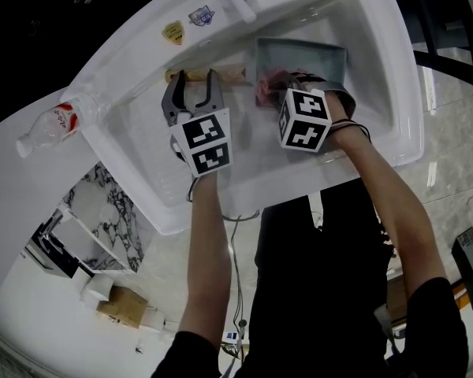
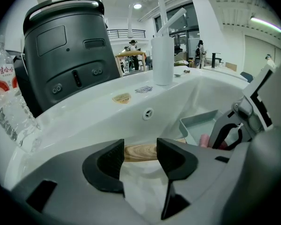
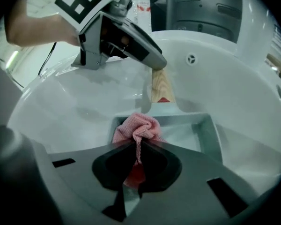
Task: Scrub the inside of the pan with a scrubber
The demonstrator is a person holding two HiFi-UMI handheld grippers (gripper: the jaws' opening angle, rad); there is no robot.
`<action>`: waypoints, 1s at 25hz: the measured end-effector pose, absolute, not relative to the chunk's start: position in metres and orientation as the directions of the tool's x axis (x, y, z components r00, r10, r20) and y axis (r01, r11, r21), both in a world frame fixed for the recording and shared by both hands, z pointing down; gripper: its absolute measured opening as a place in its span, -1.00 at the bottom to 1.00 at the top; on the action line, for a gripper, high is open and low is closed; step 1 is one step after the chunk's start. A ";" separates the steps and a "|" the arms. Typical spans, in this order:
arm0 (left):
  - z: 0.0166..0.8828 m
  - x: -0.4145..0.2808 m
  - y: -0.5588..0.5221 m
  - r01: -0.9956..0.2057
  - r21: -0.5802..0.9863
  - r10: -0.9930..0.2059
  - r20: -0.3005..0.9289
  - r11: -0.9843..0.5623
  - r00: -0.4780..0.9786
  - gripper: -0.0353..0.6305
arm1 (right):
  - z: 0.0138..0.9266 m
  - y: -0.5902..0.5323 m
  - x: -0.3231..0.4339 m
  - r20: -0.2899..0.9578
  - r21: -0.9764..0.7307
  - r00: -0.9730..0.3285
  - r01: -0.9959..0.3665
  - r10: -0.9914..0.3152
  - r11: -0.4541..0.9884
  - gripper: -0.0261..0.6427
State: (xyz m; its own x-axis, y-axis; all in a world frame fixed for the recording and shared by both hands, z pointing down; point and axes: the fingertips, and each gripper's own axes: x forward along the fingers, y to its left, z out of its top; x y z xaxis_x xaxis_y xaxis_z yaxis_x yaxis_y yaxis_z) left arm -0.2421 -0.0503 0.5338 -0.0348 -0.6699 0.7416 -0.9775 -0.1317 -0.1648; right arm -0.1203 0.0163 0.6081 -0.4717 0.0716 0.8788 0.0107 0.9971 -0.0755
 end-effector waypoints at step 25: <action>0.534 -0.241 -0.050 -0.978 -0.166 -0.667 0.743 -0.123 -0.042 -0.21 | 0.609 -0.006 -0.097 0.869 -0.037 -0.495 -0.088 -0.012 0.995 -0.80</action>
